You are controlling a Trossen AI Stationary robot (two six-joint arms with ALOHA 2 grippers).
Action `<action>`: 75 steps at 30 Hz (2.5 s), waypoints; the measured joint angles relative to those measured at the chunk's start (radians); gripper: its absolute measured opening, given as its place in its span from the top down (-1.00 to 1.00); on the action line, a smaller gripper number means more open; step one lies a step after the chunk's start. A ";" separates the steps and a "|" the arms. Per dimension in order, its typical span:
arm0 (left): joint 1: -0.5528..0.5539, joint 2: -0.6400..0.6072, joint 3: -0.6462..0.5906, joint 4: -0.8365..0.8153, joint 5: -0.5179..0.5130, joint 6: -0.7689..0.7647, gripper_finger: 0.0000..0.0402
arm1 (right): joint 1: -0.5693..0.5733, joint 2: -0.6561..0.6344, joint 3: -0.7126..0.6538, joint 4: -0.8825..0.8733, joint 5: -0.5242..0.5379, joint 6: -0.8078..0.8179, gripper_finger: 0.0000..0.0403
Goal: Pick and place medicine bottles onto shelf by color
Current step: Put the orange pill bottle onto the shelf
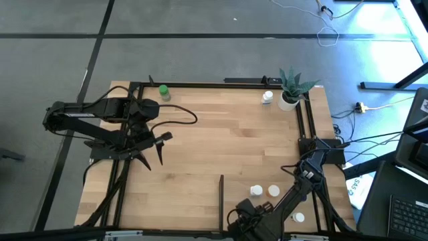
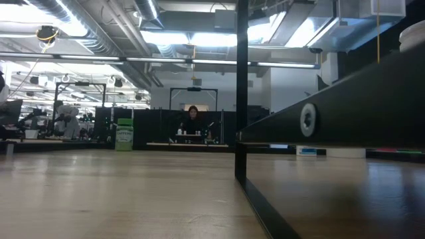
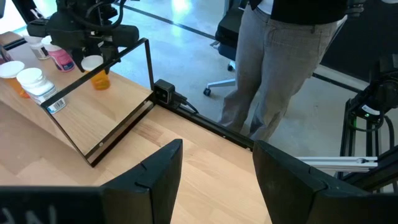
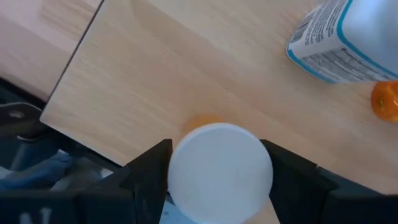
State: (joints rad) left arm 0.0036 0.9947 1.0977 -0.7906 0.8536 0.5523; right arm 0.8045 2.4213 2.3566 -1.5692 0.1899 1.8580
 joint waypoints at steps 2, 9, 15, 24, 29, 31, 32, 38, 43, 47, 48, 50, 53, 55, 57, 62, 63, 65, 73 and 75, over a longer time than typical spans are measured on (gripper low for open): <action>0.000 0.000 0.000 0.000 0.000 0.000 0.05 | -0.004 -0.001 0.000 0.000 0.000 0.000 -0.17; 0.000 0.000 0.000 0.000 0.000 0.000 0.05 | -0.021 -0.002 0.000 -0.001 0.000 -0.003 -0.18; 0.000 0.000 0.000 0.000 0.000 0.000 0.05 | -0.037 -0.003 0.000 -0.001 -0.007 -0.004 -0.18; 0.000 0.000 0.000 -0.001 0.000 0.000 0.05 | -0.054 -0.061 -0.001 -0.003 0.047 -0.035 -0.18; 0.000 0.000 0.000 -0.001 0.000 0.000 0.05 | -0.055 -0.110 0.000 0.020 0.142 -0.037 -0.18; 0.000 0.000 0.000 -0.001 0.000 0.000 0.05 | -0.055 -0.112 0.000 0.068 0.174 -0.053 -0.18; 0.000 0.000 0.000 -0.001 0.000 0.000 0.05 | -0.055 -0.112 0.000 0.102 0.185 -0.069 -0.18; 0.000 0.000 0.000 -0.002 0.000 0.007 0.05 | -0.055 -0.112 -0.001 0.172 0.192 -0.127 -0.18; 0.000 0.000 0.000 -0.002 0.000 0.007 0.05 | -0.055 -0.111 -0.025 0.179 0.171 -0.037 -0.18; 0.000 0.000 0.000 -0.002 0.000 0.007 0.05 | -0.055 -0.112 -0.058 0.245 0.162 -0.030 -0.18; 0.000 0.000 0.000 -0.002 0.000 0.007 0.05 | -0.055 -0.111 -0.068 0.257 0.154 -0.030 -0.18; 0.000 0.000 0.000 -0.002 0.000 0.007 0.05 | -0.055 -0.110 -0.091 0.299 0.129 -0.028 -0.18; 0.000 0.000 0.000 -0.002 0.000 0.008 0.05 | -0.055 -0.110 -0.123 0.345 0.057 -0.027 -0.18; 0.000 0.000 0.000 -0.002 0.000 0.008 0.05 | -0.055 -0.110 -0.142 0.361 0.031 -0.025 -0.18; 0.000 0.000 0.000 -0.002 0.000 0.008 0.05 | -0.054 -0.110 -0.153 0.359 0.025 -0.019 -0.18; 0.000 0.000 0.000 -0.002 0.000 0.007 0.05 | -0.055 -0.109 -0.153 0.351 0.022 -0.019 -0.18; 0.000 0.000 0.000 -0.002 0.000 0.007 0.05 | -0.055 -0.109 -0.153 0.343 0.023 -0.018 -0.18; 0.000 0.000 0.000 -0.002 0.000 0.007 0.05 | -0.055 -0.109 -0.153 0.327 0.020 -0.003 -0.18; 0.000 0.000 0.000 -0.002 0.000 0.007 0.05 | -0.055 -0.109 -0.153 0.279 -0.041 0.023 -0.18; 0.000 0.000 0.000 -0.002 0.000 0.006 0.05 | -0.055 -0.109 -0.153 0.267 -0.050 0.023 -0.18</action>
State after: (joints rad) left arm 0.0036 0.9943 1.0977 -0.7921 0.8536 0.5587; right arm 0.7498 2.3119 2.2036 -1.3018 0.1394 1.8812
